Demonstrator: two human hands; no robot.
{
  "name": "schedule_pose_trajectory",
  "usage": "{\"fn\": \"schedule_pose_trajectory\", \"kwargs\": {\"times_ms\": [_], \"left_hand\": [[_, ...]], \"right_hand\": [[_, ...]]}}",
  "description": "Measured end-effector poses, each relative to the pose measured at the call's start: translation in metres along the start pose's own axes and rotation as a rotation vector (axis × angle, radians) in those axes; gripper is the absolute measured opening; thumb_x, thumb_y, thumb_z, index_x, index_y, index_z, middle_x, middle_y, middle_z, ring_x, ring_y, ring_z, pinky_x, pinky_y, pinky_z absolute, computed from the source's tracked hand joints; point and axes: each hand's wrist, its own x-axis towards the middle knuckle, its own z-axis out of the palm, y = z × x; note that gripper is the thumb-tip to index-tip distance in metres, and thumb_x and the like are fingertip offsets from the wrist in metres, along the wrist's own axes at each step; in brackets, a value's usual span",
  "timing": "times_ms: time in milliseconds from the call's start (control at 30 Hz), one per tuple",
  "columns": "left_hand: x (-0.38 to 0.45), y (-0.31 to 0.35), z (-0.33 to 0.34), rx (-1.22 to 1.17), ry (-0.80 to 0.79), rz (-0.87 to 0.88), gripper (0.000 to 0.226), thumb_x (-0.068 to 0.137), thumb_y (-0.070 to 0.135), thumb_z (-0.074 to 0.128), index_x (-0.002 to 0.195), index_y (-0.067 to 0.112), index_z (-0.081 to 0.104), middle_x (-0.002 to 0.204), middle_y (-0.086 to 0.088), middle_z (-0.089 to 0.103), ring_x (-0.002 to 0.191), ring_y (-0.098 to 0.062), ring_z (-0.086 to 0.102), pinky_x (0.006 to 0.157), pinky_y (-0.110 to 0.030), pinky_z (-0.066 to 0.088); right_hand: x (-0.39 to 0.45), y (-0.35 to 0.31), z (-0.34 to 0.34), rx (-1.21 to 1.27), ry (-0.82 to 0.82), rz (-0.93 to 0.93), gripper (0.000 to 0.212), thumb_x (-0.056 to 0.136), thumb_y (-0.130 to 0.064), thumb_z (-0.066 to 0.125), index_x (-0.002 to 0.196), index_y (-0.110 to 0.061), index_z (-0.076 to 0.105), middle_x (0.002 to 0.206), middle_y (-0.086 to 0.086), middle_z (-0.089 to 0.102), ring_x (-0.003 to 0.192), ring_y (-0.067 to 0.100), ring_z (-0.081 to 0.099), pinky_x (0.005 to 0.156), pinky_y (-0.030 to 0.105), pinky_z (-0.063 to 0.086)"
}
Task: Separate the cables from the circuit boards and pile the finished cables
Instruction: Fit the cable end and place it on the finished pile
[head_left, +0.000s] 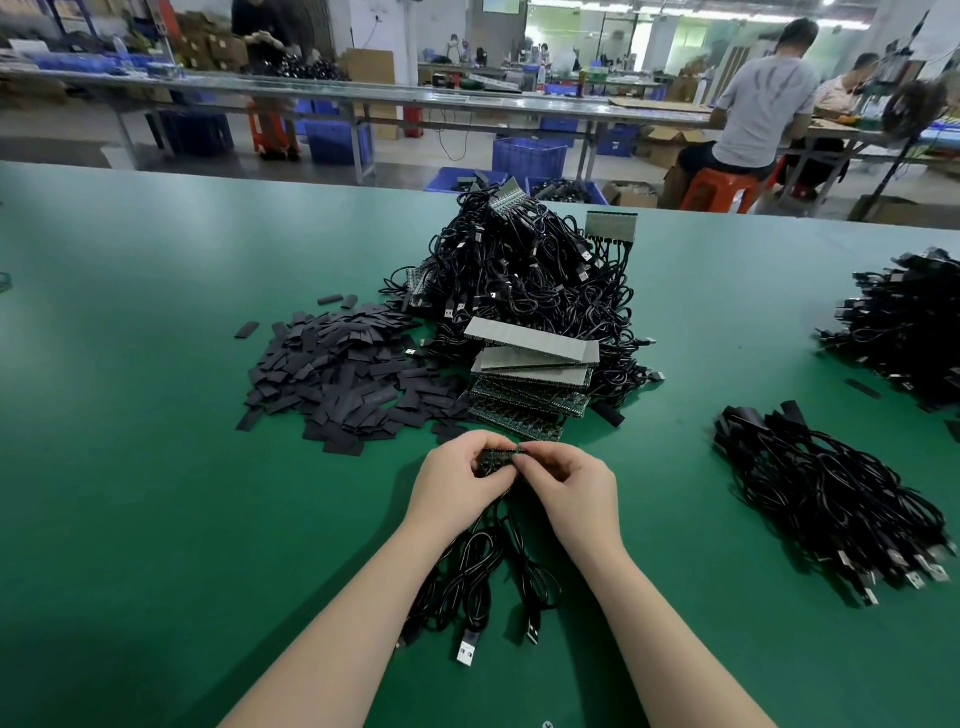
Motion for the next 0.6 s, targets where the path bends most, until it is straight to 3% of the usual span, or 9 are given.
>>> {"fn": "schedule_pose_trajectory", "kwargs": {"times_ms": [200, 333, 600], "left_hand": [[0.0003, 0.0011, -0.0001, 0.031, 0.04, -0.015, 0.023, 0.077, 0.034, 0.069, 0.076, 0.055, 0.059, 0.083, 0.038, 0.06, 0.074, 0.007, 0.055, 0.057, -0.01, 0.04], [-0.0001, 0.003, 0.0015, 0.051, 0.063, -0.013, 0.023, 0.076, 0.031, 0.071, 0.073, 0.05, 0.059, 0.078, 0.042, 0.058, 0.072, 0.01, 0.054, 0.058, -0.006, 0.039], [0.0001, 0.0025, 0.0027, 0.058, 0.057, -0.012, 0.022, 0.075, 0.03, 0.072, 0.074, 0.048, 0.06, 0.076, 0.039, 0.06, 0.074, 0.01, 0.057, 0.059, -0.006, 0.042]], "right_hand": [[0.0016, 0.0009, 0.0018, -0.03, 0.018, -0.009, 0.009, 0.085, -0.026, 0.078, 0.094, -0.029, 0.077, 0.083, -0.017, 0.073, 0.08, -0.006, 0.066, 0.073, 0.01, 0.05], [0.0009, 0.002, 0.0027, -0.033, 0.041, -0.042, 0.004, 0.085, -0.022, 0.078, 0.086, -0.026, 0.077, 0.077, -0.016, 0.072, 0.077, -0.006, 0.065, 0.068, 0.007, 0.047], [-0.0013, 0.001, 0.003, -0.045, 0.048, -0.092, 0.022, 0.085, -0.018, 0.079, 0.076, -0.035, 0.069, 0.072, -0.017, 0.07, 0.073, -0.005, 0.064, 0.066, 0.008, 0.047]]}}
